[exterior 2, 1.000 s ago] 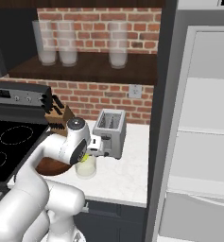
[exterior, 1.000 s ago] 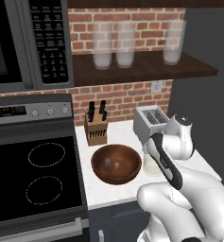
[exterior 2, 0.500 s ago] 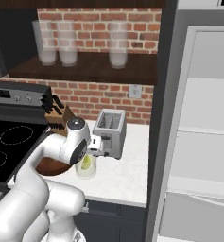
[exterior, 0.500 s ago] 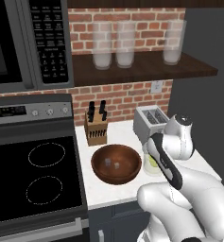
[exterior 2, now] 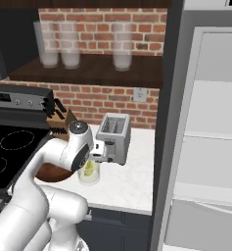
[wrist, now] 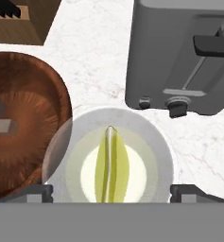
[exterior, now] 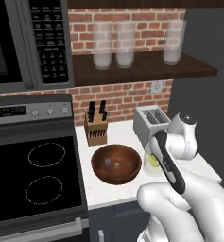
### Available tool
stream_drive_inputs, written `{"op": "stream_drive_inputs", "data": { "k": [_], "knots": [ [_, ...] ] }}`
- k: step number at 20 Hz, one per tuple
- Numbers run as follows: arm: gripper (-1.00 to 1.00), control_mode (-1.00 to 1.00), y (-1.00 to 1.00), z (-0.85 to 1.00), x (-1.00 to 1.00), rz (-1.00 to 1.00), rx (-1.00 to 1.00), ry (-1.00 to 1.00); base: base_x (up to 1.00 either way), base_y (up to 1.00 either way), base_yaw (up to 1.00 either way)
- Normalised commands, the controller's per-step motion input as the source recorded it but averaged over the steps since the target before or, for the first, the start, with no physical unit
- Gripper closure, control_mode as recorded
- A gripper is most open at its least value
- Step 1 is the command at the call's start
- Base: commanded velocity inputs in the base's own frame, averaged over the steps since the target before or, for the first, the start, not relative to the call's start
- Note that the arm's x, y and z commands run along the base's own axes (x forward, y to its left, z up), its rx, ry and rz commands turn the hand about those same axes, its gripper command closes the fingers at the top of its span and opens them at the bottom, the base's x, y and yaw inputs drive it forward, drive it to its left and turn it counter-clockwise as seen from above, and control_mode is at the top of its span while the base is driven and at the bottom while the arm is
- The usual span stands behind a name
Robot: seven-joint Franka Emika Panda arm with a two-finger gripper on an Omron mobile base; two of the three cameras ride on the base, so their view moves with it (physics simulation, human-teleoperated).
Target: Grab a lemon wedge from the fridge and one ice cube from the ice bowl, and put them in the glass of lemonade.
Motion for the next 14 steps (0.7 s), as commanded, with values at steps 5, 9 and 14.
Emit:
{"op": "stream_drive_inputs", "data": {
  "k": [5,9,14],
  "knots": [
    [-1.0,-1.0,0.0,0.11,-0.51,0.03,0.03,-0.21,0.0,0.0,0.0],
    [-1.0,-1.0,0.01,0.15,-0.46,0.04,0.02,-0.22,0.0,0.0,0.0],
    [-1.0,-1.0,0.19,0.21,-0.34,0.06,0.01,-0.2,0.0,0.0,0.0]
  ]
}}
